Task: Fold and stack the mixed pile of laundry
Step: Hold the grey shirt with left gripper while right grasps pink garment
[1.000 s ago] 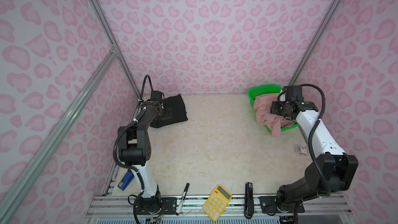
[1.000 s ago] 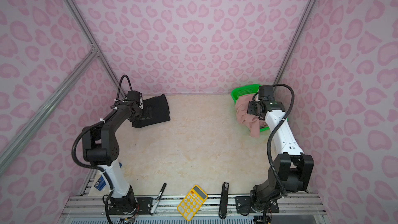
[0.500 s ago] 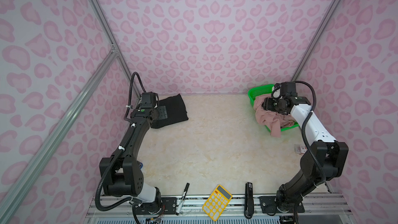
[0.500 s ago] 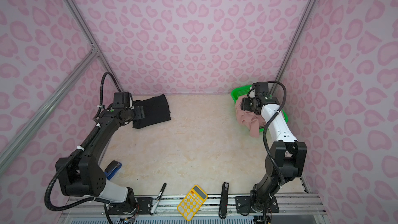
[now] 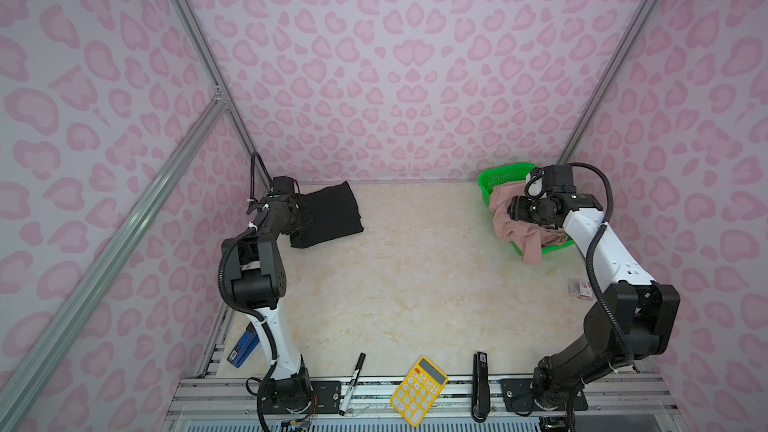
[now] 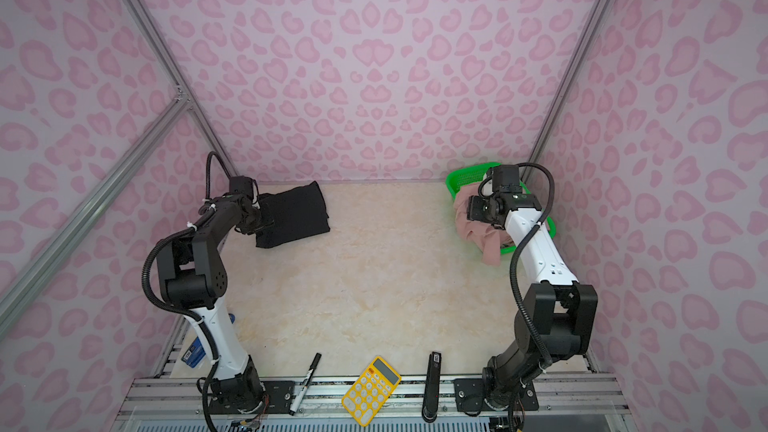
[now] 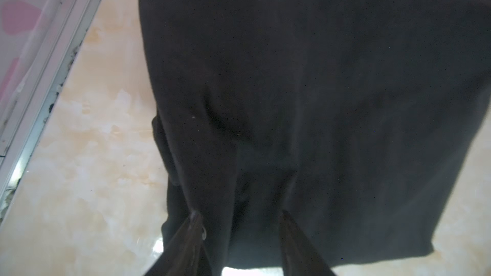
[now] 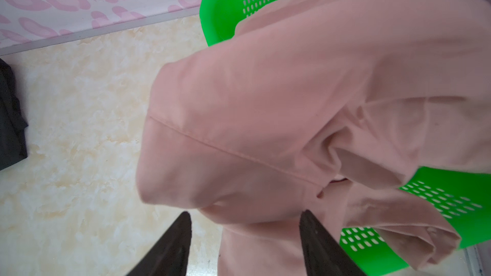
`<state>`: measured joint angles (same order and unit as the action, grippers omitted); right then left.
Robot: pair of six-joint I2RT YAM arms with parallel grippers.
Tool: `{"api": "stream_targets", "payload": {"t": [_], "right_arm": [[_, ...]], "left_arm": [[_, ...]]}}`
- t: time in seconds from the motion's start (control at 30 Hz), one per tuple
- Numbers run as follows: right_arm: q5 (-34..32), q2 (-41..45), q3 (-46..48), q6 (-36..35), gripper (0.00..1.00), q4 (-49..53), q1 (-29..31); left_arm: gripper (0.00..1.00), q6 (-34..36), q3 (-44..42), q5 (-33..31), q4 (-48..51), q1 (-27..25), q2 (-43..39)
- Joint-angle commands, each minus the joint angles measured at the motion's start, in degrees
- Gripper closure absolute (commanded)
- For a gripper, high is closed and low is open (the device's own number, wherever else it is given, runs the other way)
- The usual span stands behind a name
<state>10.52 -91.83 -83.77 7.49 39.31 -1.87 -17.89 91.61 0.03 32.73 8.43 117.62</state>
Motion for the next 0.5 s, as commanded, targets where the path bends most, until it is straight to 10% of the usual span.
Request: {"api": "stream_targets", "payload": {"t": [0.0,0.33,0.47], "right_arm": [[-0.4,0.6,-0.1,-0.5,0.35,-0.1,0.1],[-1.1,2.6,1.0,-1.0,0.35,-0.5,-0.1],[-1.6,4.0,2.2,-1.1,0.35,-0.3,-0.1]], "left_arm": [[0.50,-0.2,1.3,0.2,0.5,0.3,2.3],[0.55,1.7,16.6,-2.7,6.9,3.2,14.6],[0.73,2.4,28.1,-3.1,12.1,4.3,21.3]]}}
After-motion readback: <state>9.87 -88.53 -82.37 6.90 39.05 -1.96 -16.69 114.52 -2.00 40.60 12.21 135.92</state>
